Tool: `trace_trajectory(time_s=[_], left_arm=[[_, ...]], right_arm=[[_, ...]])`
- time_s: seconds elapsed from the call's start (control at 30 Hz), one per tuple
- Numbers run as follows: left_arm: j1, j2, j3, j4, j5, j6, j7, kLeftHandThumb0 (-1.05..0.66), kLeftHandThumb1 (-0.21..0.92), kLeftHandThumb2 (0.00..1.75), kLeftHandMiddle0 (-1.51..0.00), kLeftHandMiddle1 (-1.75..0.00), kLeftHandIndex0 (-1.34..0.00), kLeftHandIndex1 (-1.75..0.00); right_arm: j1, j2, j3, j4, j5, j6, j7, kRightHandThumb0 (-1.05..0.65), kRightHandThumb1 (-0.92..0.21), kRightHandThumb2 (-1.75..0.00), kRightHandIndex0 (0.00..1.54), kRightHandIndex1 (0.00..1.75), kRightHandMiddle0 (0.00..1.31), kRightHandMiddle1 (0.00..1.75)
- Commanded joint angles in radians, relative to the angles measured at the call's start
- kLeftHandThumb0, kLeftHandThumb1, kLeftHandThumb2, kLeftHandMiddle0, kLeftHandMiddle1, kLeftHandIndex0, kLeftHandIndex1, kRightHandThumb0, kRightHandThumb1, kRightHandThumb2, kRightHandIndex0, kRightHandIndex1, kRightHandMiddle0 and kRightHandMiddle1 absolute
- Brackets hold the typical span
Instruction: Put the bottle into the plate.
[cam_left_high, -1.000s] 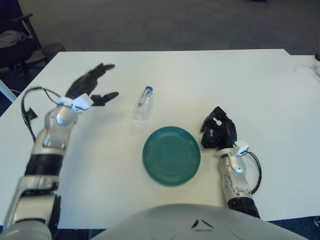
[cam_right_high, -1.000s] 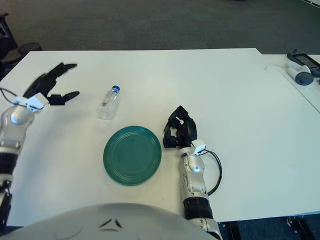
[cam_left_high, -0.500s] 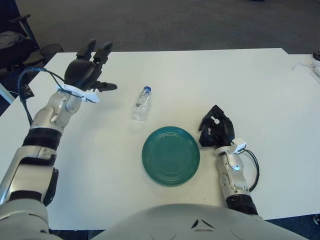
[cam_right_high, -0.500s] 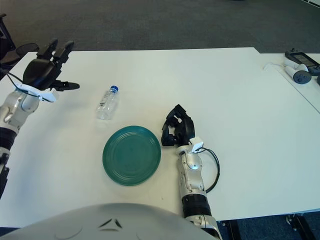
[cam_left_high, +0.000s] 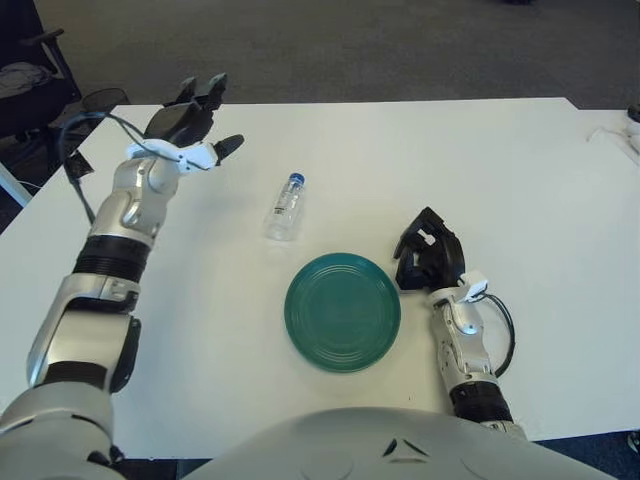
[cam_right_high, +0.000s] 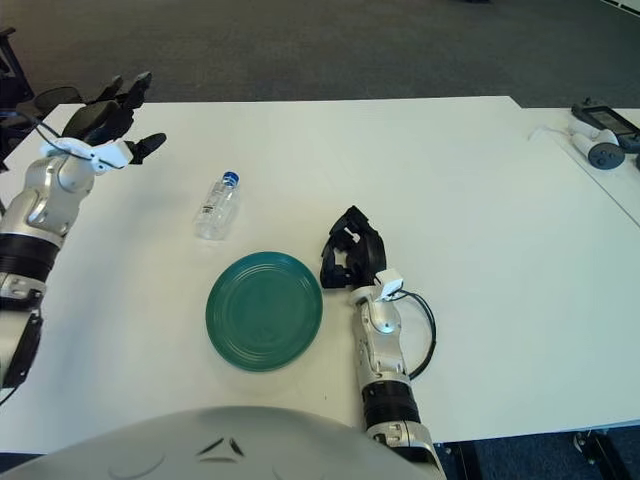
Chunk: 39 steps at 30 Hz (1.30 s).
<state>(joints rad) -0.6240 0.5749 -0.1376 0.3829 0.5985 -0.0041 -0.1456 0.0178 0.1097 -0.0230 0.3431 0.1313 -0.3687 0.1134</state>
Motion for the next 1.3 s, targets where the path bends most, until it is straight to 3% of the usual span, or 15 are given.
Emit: trace_trajectory(time_s=[0.0, 0.2, 0.37, 0.5, 0.63, 0.83, 0.97, 1.07, 1.27], left_arm=[[-0.051, -0.027, -0.025, -0.118, -0.002, 0.149, -0.129, -1.05, 0.92, 1.10, 0.00, 0.00, 0.00, 0.00], [-0.130, -0.025, -0.092, -0.207, -0.025, 0.304, -0.412, -1.05, 0.92, 1.17, 0.00, 0.00, 0.00, 0.00], [-0.157, -0.015, -0.118, -0.263, -0.020, 0.361, -0.511, -1.05, 0.92, 1.19, 0.00, 0.00, 0.00, 0.00], [-0.147, 0.028, -0.146, -0.320, 0.036, 0.265, -0.476, -1.05, 0.92, 1.05, 0.00, 0.00, 0.00, 0.00], [-0.169, 0.092, -0.198, -0.287, 0.117, 0.091, -0.410, -1.05, 0.92, 0.93, 0.00, 0.00, 0.00, 0.00], [-0.241, 0.170, -0.280, -0.207, 0.244, -0.086, -0.396, -1.05, 0.92, 0.91, 0.00, 0.00, 0.00, 0.00], [-0.273, 0.173, -0.321, -0.230, 0.335, -0.031, -0.531, -1.05, 0.92, 0.97, 0.00, 0.00, 0.00, 0.00], [-0.282, 0.140, -0.345, -0.294, 0.416, 0.082, -0.692, -1.05, 0.92, 1.04, 0.00, 0.00, 0.00, 0.00], [-0.295, 0.108, -0.356, -0.290, 0.473, 0.155, -0.829, -1.05, 0.92, 1.15, 0.00, 0.00, 0.00, 0.00]], right_arm=[[0.082, 0.011, -0.006, 0.162, 0.001, 0.095, -0.009, 0.00, -0.03, -1.64, 0.83, 1.72, 0.59, 1.75], [0.066, 0.010, -0.002, 0.191, -0.012, 0.091, -0.019, 0.00, -0.03, -1.64, 0.83, 1.72, 0.59, 1.75], [0.050, 0.010, -0.002, 0.214, -0.016, 0.087, -0.020, 0.00, -0.03, -1.64, 0.83, 1.72, 0.59, 1.75], [0.036, 0.013, -0.002, 0.234, -0.016, 0.086, -0.020, 0.00, -0.03, -1.64, 0.83, 1.72, 0.59, 1.75], [0.024, 0.014, 0.001, 0.249, -0.019, 0.087, -0.020, 0.00, -0.03, -1.64, 0.83, 1.73, 0.59, 1.75], [0.011, 0.017, 0.001, 0.265, -0.030, 0.086, -0.029, 0.00, -0.04, -1.64, 0.82, 1.74, 0.59, 1.75], [0.007, 0.019, 0.000, 0.273, -0.036, 0.078, -0.038, 0.00, -0.04, -1.64, 0.82, 1.74, 0.59, 1.75], [0.002, 0.021, 0.000, 0.281, -0.038, 0.076, -0.044, 0.00, -0.04, -1.64, 0.82, 1.74, 0.59, 1.75], [-0.007, 0.020, 0.000, 0.296, -0.040, 0.070, -0.051, 0.00, -0.04, -1.64, 0.82, 1.74, 0.59, 1.75]])
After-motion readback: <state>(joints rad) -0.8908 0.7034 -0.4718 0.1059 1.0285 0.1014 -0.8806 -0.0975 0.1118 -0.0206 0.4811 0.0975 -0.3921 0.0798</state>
